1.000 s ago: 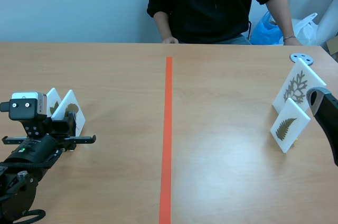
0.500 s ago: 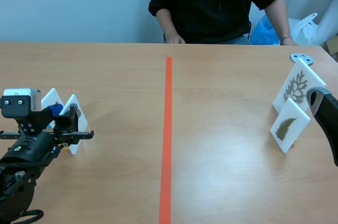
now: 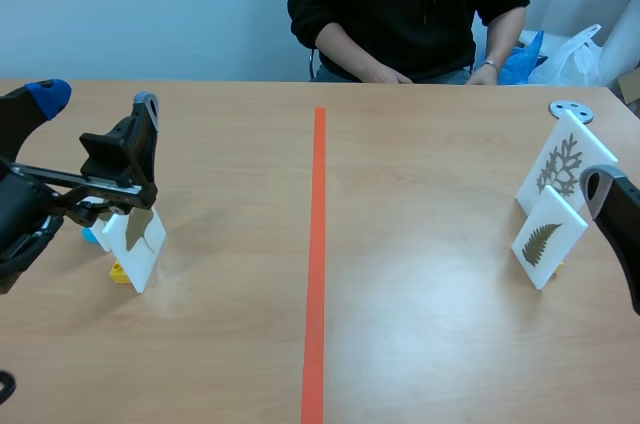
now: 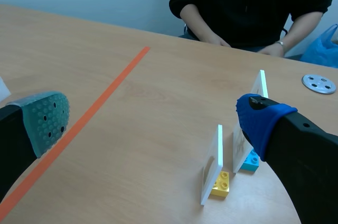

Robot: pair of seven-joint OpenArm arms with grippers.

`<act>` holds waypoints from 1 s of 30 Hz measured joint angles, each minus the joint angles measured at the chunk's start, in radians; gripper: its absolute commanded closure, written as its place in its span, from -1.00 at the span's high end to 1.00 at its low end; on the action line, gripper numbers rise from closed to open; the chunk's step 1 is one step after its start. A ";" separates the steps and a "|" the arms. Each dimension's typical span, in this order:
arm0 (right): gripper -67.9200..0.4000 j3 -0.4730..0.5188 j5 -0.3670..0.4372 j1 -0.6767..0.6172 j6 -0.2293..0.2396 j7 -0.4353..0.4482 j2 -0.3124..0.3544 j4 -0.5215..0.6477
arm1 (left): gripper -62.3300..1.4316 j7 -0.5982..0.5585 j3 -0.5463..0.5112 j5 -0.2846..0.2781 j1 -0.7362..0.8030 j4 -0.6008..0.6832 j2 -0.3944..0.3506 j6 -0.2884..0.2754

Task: Sort the leaf by its shape. The table is split by an orange tape line. A compound leaf with several leaflets goes to the left side, a simple leaf with one blade goes to the right side. Return to the home posture when a red brick is placed on the table.

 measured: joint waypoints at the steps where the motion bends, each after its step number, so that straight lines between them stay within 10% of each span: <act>1: 1.00 0.000 0.000 0.000 0.000 0.000 0.000 0.000 | 1.00 0.003 0.000 -0.008 0.037 0.038 -0.005 -0.006; 13: 1.00 0.000 0.000 -0.003 0.000 -0.069 0.000 0.000 | 1.00 0.293 0.000 -0.048 0.417 0.424 -0.058 -0.071; 30: 1.00 0.024 0.000 -0.076 0.000 -0.079 0.008 0.032 | 1.00 0.293 0.000 -0.040 0.482 0.414 -0.057 -0.005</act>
